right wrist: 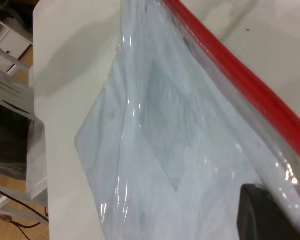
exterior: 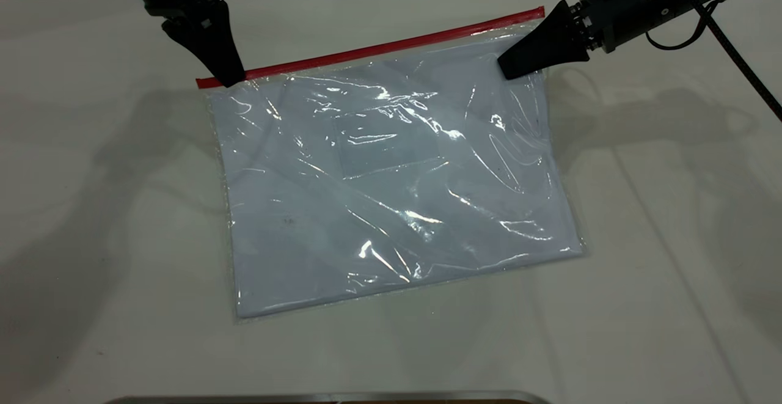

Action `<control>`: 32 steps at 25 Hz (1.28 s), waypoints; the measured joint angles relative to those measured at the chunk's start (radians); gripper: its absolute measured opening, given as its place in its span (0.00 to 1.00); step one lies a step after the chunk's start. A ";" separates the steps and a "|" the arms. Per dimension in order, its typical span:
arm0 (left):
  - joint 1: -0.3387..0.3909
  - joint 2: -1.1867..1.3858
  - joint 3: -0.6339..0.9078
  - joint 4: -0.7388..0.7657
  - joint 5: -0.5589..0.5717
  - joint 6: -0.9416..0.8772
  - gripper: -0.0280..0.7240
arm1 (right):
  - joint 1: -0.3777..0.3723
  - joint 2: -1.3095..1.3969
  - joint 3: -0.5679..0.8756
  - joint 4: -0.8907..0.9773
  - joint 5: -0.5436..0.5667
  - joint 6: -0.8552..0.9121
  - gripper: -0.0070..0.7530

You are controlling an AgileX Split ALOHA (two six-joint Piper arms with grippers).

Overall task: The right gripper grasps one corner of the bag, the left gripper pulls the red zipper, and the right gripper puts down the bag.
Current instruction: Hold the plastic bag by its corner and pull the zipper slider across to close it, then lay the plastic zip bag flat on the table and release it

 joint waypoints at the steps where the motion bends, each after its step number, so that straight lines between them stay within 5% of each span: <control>1: 0.000 0.000 0.000 0.000 0.000 0.000 0.12 | 0.000 0.000 0.000 -0.002 -0.001 0.000 0.11; 6: 0.005 0.000 0.000 -0.010 -0.001 0.000 0.23 | -0.003 0.000 0.000 -0.008 -0.008 0.007 0.37; 12: 0.007 -0.006 0.000 -0.022 -0.004 -0.025 0.61 | -0.009 -0.014 0.000 -0.036 -0.047 0.057 0.72; 17: 0.007 -0.080 -0.033 0.044 0.024 -0.174 0.86 | -0.010 -0.145 -0.005 -0.198 -0.158 0.170 0.78; 23: 0.007 -0.244 -0.181 0.170 0.179 -0.376 0.86 | -0.022 -0.430 -0.097 -0.360 -0.153 0.445 0.78; 32: 0.007 -0.532 -0.302 0.339 0.179 -0.643 0.70 | -0.027 -0.880 -0.198 -0.487 0.039 0.761 0.78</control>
